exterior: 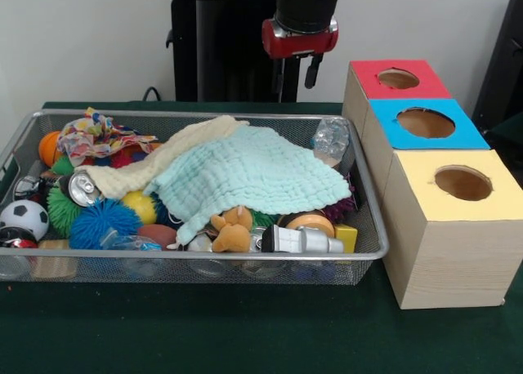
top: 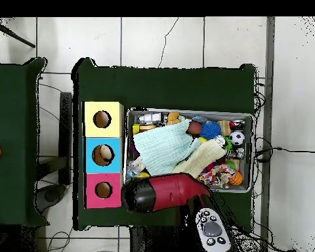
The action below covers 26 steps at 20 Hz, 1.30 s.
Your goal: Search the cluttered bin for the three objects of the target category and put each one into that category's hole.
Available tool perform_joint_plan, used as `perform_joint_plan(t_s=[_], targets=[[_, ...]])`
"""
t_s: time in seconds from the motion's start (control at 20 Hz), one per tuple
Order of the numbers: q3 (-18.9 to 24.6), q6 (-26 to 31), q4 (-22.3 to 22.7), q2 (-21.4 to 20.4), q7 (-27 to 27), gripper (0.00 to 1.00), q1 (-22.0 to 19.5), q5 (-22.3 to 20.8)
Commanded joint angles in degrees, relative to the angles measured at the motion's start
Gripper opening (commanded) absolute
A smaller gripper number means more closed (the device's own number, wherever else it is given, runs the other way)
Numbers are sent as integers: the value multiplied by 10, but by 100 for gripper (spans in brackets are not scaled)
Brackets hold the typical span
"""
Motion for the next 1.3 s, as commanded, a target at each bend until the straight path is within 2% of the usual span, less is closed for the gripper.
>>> perform_joint_plan(t_s=[0.05, 0.25, 0.4, 0.7, 1.0, 1.3], targets=[[82, 90, -56, -34, -53, 100, -19, 21], [95, 84, -59, -36, -37, 100, -21, 25], [92, 84, -60, -39, -30, 100, -15, 11], [112, 80, -41, -58, 0, 100, -11, 40], [96, 75, -118, -2, 47, 100, 18, 48], [84, 66, -179, 46, 54, 100, 28, 56]])
